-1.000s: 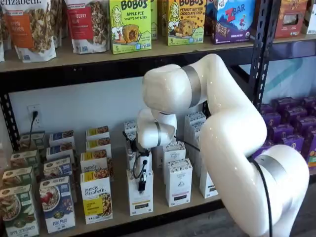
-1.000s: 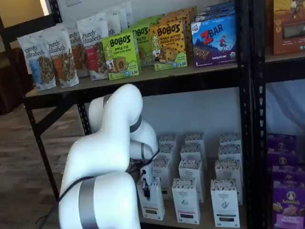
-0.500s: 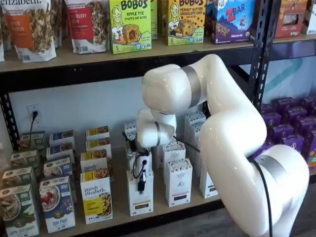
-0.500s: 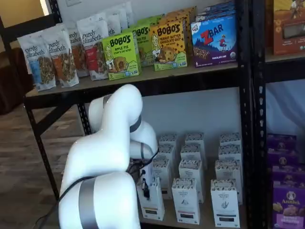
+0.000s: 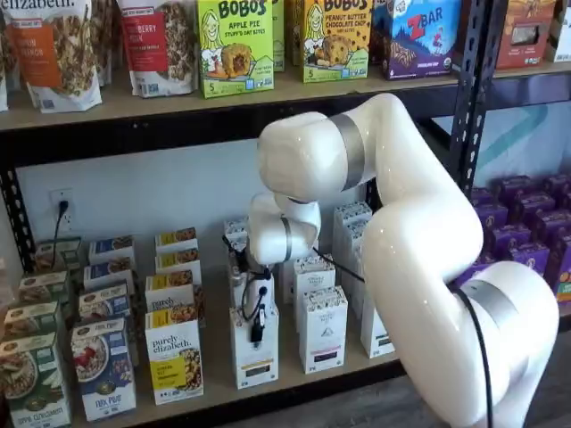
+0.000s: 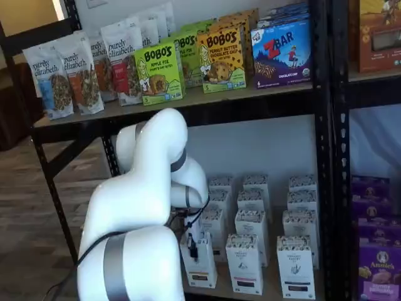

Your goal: Pick up the white box with a yellow strip in the middle, on the bottom shelf, the fourth box from the left

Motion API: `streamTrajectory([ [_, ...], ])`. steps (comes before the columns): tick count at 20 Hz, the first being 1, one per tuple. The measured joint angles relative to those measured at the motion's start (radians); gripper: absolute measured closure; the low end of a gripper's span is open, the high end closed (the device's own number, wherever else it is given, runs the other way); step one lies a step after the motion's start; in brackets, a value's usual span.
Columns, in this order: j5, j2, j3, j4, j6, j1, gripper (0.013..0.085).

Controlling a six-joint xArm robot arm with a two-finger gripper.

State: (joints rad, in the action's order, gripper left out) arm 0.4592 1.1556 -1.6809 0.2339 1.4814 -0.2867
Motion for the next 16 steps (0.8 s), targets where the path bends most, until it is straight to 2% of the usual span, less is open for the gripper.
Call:
streamTrajectory([
  [7,-0.009,-0.041,0.055,0.018,0.007,-0.011,0.0450],
  [13,-0.034,-0.097,0.146,-0.002,-0.021,-0.026,0.0450],
  [16,-0.065,-0.132,0.209,0.033,0.004,-0.035,0.0450],
])
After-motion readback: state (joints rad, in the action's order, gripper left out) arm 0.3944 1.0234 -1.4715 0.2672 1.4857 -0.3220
